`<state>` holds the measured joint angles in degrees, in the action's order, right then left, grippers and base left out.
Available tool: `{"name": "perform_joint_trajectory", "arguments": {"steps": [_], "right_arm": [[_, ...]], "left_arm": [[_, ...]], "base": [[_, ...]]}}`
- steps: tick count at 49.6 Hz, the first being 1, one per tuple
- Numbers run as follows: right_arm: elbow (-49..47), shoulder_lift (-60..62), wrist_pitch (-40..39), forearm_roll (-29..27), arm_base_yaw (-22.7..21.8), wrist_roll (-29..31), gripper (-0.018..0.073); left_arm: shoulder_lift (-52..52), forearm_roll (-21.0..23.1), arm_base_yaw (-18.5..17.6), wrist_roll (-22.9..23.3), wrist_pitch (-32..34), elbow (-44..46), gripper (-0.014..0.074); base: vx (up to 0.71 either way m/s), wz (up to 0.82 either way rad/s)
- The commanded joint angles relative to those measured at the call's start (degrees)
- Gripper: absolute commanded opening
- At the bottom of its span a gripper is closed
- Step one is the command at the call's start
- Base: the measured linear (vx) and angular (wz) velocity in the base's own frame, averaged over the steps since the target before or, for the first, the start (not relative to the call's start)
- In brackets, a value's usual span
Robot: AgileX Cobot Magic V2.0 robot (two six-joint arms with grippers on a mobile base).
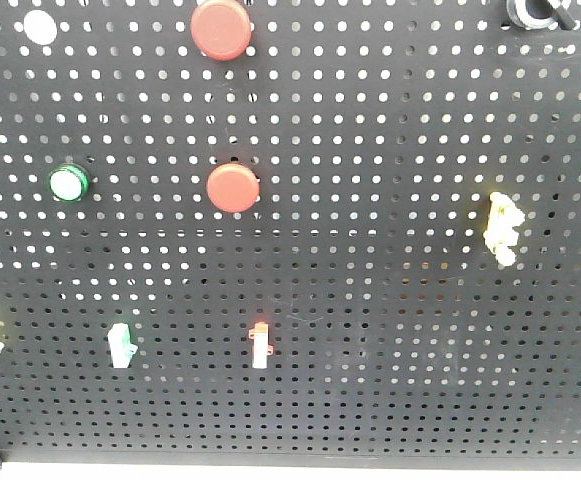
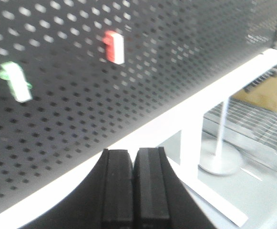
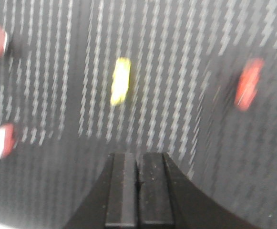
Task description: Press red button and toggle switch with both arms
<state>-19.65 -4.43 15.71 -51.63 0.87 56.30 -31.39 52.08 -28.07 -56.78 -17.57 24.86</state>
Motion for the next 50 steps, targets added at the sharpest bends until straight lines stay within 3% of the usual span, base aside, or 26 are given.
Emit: {"name": "perform_joint_trajectory", "arguments": {"steps": [1,20,22,25,29,41,44,50], "right_arm": [[0.4,-0.7,-2.2,-1.1,-0.5,0.1,-0.0003],[3.4,-0.7,-1.2,-1.1,-0.5,0.1,-0.0003],[3.4,-0.7,-1.2,-1.1,-0.5,0.1,-0.0003],[3.4,-0.7,-1.2,-1.1,-0.5,0.1,-0.0003],[3.4,-0.7,-1.2,-1.1,-0.5,0.1,-0.0003],[3.4,-0.7,-1.2,-1.1,-0.5,0.1,-0.0003],[3.4,-0.7,-1.2,-1.1,-0.5,0.1,-0.0003],[3.4,-0.7,-1.2,-1.1,-0.5,0.1,-0.0003]], "left_arm": [[-0.1,1.6,0.0,0.5,1.5,1.6,0.0002],[-0.1,1.4,0.0,0.5,2.3,0.5,0.0002],[0.8,-0.4,0.1,0.4,3.2,-0.6,0.0002],[2.4,-6.6,0.1,1.0,7.0,-3.1,0.0002],[5.4,-12.3,0.8,6.7,13.1,-7.9,0.0002],[19.4,-35.9,10.3,36.5,32.4,-27.0,0.0002],[23.0,-38.9,12.5,40.2,32.2,-28.8,0.0002],[28.1,-42.8,15.6,40.9,25.4,-28.1,0.0002]], "base": [[0.0,0.0],[0.0,0.0],[0.0,0.0],[0.0,0.0],[0.0,0.0],[0.0,0.0],[0.0,0.0],[0.0,0.0]]}}
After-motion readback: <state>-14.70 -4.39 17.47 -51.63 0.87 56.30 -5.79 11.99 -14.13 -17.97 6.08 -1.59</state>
